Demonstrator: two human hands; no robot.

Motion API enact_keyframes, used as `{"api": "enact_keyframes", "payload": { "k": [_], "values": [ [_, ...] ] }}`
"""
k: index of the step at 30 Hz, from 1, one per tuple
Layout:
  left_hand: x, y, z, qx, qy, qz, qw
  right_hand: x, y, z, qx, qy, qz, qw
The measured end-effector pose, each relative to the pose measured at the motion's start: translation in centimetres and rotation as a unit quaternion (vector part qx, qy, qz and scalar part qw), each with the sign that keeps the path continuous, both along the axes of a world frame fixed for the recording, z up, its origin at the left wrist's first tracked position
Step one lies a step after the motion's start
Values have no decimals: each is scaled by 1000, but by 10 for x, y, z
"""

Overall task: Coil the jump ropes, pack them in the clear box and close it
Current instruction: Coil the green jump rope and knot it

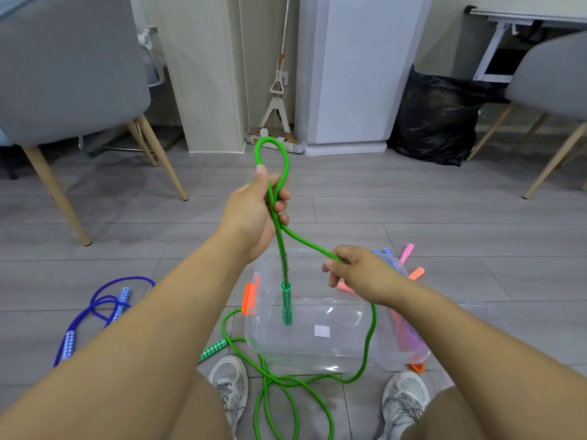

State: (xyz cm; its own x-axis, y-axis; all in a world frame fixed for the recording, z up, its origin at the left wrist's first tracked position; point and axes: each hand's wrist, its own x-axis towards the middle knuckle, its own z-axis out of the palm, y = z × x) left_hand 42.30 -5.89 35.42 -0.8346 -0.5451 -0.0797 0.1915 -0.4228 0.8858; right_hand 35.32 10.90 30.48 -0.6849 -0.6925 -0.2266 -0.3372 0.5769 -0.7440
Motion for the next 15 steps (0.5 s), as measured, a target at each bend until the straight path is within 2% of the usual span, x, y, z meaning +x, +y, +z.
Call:
{"api": "enact_keyframes", "payload": {
  "k": [5, 10, 15],
  "values": [
    [4, -18, -4, 6, 8, 14, 1000, -19, 19, -8, -8, -18, 0, 1000],
    [6, -35, -8, 32, -18, 38, 999, -33, 46, -10, -68, -74, -26, 995],
    [2, -35, -7, 76, -15, 56, 995, -35, 62, -12, 6, -33, -8, 999]
  ]
}}
